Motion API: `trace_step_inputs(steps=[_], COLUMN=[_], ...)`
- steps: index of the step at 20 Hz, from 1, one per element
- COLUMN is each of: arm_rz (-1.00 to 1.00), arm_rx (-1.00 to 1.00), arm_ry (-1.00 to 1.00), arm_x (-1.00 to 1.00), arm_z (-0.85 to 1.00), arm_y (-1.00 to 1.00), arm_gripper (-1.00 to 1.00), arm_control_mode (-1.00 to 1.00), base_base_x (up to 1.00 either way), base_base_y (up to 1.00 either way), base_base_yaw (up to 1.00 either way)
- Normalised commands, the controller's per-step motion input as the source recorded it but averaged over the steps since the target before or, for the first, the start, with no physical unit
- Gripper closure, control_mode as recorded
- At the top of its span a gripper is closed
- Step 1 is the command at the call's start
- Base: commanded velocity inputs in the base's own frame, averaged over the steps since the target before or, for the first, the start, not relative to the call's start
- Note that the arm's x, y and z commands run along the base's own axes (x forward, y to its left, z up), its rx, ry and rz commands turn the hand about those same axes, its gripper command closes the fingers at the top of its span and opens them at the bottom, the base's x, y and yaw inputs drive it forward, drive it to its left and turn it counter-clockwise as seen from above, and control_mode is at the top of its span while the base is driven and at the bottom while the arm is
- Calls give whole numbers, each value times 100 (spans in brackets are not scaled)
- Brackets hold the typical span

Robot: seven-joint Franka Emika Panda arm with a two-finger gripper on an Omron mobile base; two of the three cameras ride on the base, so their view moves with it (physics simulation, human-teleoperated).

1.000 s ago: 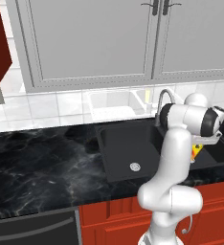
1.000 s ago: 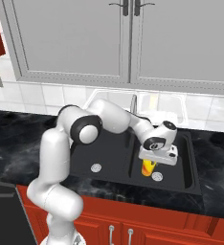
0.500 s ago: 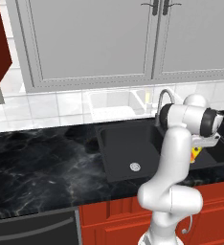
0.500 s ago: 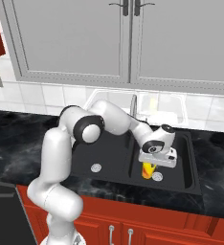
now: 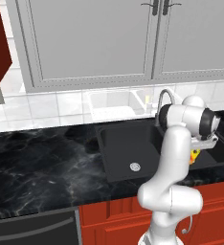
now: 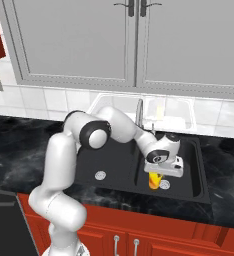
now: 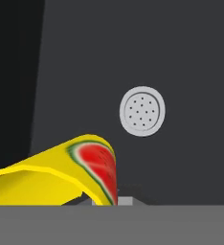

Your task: Place the glass cup in the left basin and the cup in the right basin of the sink.

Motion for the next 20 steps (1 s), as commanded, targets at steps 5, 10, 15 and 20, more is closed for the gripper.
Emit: trace_step_inputs(steps=[5, 10, 15, 20], arm_rz=[0, 0, 0, 0], arm_rx=[-1, 0, 0, 0], arm_ry=[0, 0, 0, -1], arm_x=[3, 1, 4, 2], arm_z=[-19, -22, -19, -19], arm_y=[0, 0, 0, 0], arm_gripper=[100, 100, 100, 100], arm_control_mode=[-100, -100, -100, -100], base_base_x=[0, 0, 0, 0], base_base_y=[0, 0, 0, 0], base_base_yaw=[0, 0, 0, 0])
